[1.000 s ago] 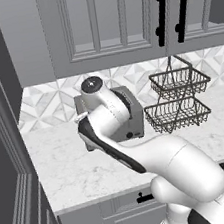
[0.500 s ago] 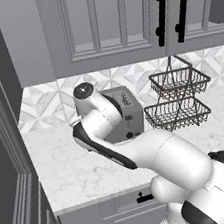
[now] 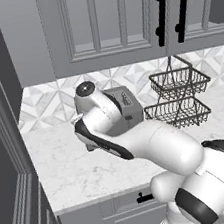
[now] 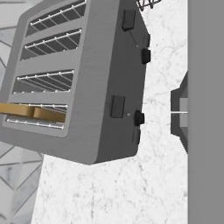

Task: Start the toaster. Once the lever pops up, take the bread to the plate on the dining counter.

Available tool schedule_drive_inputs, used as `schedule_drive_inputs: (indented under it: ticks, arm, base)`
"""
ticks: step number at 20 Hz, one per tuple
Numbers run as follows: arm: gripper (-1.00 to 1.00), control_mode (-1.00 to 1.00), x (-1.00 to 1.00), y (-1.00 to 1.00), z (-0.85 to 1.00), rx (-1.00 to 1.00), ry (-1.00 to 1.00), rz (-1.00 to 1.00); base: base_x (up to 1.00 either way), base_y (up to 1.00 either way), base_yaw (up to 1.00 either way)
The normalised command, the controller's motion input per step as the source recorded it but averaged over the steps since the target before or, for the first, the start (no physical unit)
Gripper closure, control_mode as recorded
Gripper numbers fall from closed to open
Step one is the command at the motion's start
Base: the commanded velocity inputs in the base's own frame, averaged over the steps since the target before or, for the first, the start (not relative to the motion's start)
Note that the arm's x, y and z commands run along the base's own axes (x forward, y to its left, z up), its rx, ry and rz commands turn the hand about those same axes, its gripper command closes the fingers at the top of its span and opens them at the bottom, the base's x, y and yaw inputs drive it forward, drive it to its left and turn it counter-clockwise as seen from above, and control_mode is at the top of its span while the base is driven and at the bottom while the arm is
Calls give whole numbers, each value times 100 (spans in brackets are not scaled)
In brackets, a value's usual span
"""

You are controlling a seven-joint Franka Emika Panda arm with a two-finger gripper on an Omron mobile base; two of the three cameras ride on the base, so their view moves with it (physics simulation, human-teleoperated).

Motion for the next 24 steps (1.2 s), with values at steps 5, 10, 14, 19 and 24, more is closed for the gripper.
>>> schedule_drive_inputs:
  ticks: [5,10,14,19,24]
  arm:
    - [100,-100,19,-24,-9,5,0,0]
    - [100,-100,15,-18,-20,1,1,0]
    - [100,-100,16,-13,-20,1,0,0]
    - [100,-100,20,-3,-12,0,0,0]
    - [100,-100,19,0,-13,0,0,0]
  base:
    - [0,0,0]
    - [0,0,0]
    - [0,0,0]
    - [0,0,0]
    - [0,0,0]
